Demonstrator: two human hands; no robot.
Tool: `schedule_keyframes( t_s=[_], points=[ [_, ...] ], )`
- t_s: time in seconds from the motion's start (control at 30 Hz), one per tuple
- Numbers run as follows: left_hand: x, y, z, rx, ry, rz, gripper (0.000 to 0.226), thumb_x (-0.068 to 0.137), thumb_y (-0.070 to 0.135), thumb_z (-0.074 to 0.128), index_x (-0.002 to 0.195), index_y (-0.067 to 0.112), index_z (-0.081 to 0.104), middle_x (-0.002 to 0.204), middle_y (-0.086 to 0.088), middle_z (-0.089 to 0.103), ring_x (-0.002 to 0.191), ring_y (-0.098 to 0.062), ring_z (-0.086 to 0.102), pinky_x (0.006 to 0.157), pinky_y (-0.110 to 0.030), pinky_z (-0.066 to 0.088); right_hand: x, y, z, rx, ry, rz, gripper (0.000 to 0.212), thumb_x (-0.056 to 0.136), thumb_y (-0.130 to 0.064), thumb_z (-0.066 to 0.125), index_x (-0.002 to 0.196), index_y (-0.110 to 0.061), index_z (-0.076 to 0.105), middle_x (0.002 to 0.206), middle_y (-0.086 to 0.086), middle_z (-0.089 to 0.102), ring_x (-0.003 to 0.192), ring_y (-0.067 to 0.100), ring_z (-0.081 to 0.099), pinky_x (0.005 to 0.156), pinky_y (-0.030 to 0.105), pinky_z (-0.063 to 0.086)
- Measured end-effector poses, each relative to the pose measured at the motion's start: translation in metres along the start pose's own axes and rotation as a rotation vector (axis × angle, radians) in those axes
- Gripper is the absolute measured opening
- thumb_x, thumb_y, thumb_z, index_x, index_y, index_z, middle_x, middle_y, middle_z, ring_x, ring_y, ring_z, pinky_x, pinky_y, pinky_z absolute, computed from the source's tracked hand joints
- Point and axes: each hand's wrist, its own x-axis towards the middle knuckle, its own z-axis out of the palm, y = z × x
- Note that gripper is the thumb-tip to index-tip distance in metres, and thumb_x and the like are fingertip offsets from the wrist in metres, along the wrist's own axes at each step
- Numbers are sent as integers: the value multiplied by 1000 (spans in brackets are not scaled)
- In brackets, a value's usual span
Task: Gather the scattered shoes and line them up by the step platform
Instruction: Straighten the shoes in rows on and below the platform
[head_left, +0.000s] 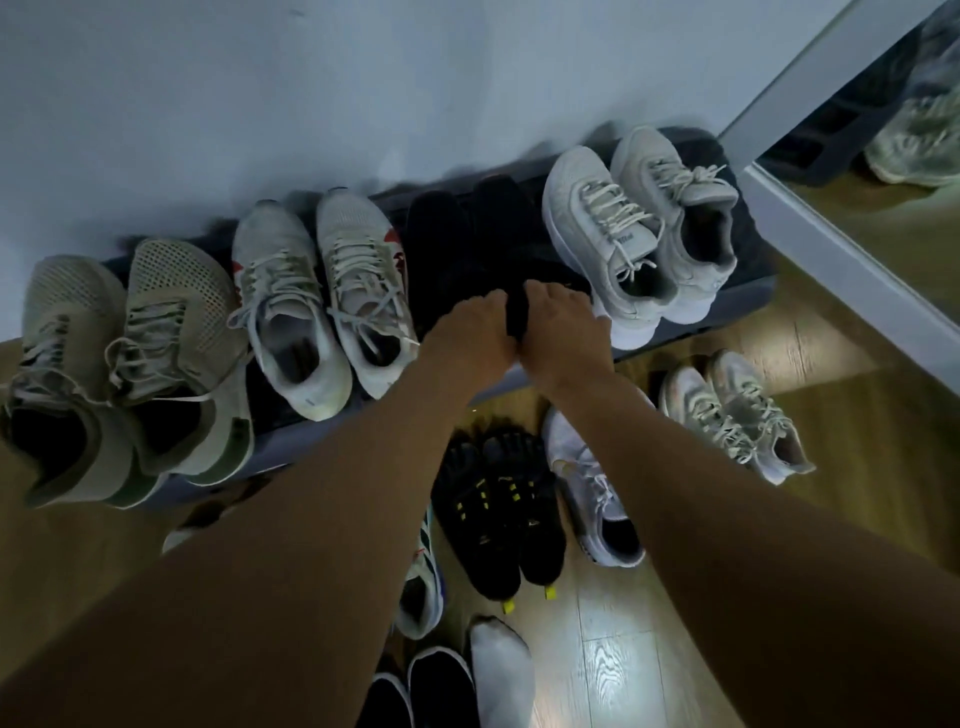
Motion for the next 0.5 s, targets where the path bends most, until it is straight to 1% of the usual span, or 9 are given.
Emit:
schedule_keyframes(
  t_s=[0.03,0.1,0.13,0.2,0.27,0.37,0.43,0.5],
  points=[
    [6,2,7,29,-49,-34,29,91,23,55,116,11,47,100,-11,58,82,-28,57,67,-37,46,2,8,2,-24,-67,6,37,91,-14,50,128,-14,43,130,6,49,128,30,38,96,49,37],
    [13,0,18,82,-79,-79,25,92,25,54,112,10,49,96,-12,58,76,-27,55,64,-35,44,5,20,6,-72,-131,-24,30,92,-8,48,122,-10,46,125,10,51,125,30,40,94,46,40],
    [14,-2,21,118,-67,-85,22,92,23,54,110,10,52,97,-13,59,77,-27,56,65,-36,46,7,24,7,-90,-131,-61,27,91,-5,47,118,-7,48,121,12,53,121,31,42,90,41,41],
    [16,-7,25,205,-14,-88,18,93,19,54,110,12,56,99,-12,61,81,-29,58,67,-38,48,13,24,8,-94,-111,-138,24,91,-1,45,113,-4,52,114,16,58,114,34,48,79,35,38],
    [15,-9,26,258,16,-85,19,94,15,52,112,13,58,100,-12,61,85,-30,60,66,-36,44,18,18,7,-28,-96,-179,25,90,0,42,109,-3,57,108,18,62,107,36,55,74,36,39],
    [8,-5,28,272,1,-99,24,95,14,50,118,13,56,106,-13,61,92,-32,60,68,-36,42,15,16,7,44,-128,-208,26,90,-3,42,110,-5,59,108,18,63,103,36,58,73,37,41],
    [-1,4,25,269,-11,-121,25,94,18,49,119,14,54,109,-12,61,95,-32,60,70,-37,44,7,20,4,37,-151,-227,27,90,-3,42,114,-5,55,113,17,61,107,36,56,74,38,40],
    [-10,19,18,279,10,-138,24,94,21,48,117,15,51,112,-11,59,96,-32,59,74,-40,47,-5,27,-6,16,-146,-256,31,89,-2,44,119,-6,52,117,15,58,111,36,53,78,40,42]
  ],
)
